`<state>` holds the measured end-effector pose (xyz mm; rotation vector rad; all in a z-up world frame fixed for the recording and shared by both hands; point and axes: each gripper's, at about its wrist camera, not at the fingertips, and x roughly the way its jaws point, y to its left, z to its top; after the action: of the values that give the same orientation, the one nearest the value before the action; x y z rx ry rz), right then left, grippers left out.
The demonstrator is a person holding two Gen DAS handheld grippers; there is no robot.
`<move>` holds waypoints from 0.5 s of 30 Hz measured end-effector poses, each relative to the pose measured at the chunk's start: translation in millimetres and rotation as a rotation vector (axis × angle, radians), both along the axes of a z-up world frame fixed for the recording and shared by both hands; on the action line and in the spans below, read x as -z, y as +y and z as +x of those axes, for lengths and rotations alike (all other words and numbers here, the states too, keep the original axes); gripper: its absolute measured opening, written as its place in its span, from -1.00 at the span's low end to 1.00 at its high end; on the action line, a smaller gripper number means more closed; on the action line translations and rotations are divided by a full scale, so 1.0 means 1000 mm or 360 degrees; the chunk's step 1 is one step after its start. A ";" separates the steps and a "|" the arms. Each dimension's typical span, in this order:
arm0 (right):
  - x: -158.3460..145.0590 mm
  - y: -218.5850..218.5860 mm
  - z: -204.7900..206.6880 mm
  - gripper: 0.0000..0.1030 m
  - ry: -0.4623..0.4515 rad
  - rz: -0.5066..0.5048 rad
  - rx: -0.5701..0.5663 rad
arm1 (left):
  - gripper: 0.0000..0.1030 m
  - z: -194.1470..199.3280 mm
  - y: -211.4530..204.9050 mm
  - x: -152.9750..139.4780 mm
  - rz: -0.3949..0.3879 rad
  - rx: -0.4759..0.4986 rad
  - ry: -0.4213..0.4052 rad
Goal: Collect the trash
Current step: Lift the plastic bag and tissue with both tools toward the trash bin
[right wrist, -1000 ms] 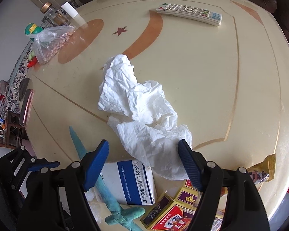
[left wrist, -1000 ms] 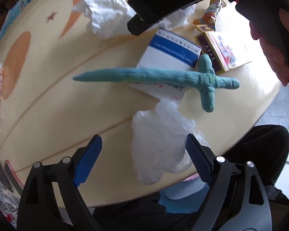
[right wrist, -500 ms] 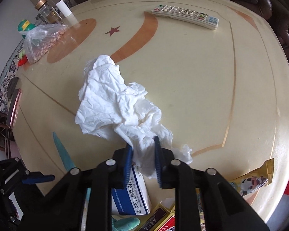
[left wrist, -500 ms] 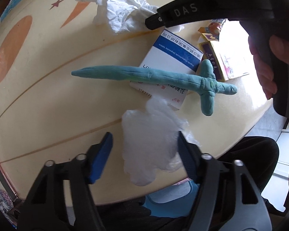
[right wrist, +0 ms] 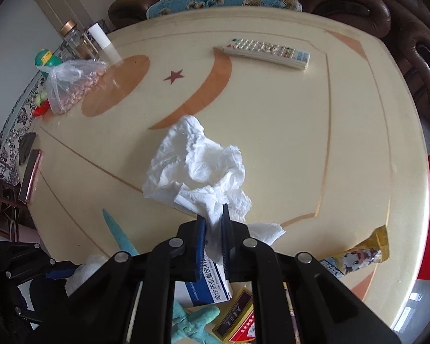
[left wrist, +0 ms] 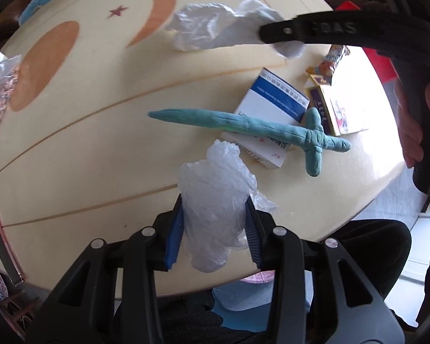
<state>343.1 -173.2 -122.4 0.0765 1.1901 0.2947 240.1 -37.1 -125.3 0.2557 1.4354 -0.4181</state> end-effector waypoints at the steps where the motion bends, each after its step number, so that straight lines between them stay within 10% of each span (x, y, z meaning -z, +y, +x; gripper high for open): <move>1: -0.004 -0.001 -0.002 -0.80 -0.0014 0.0004 0.0007 | -0.25 0.000 0.003 -0.004 -0.0008 -0.0011 -0.0014; 15: -0.100 -0.014 -0.069 -0.80 -0.0271 0.0073 0.0087 | -0.25 -0.031 0.017 -0.074 -0.0057 -0.0065 -0.0228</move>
<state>274.4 -187.0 -22.9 0.1211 1.0107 0.2749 209.3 -20.5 -51.3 0.2227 1.2895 -0.3843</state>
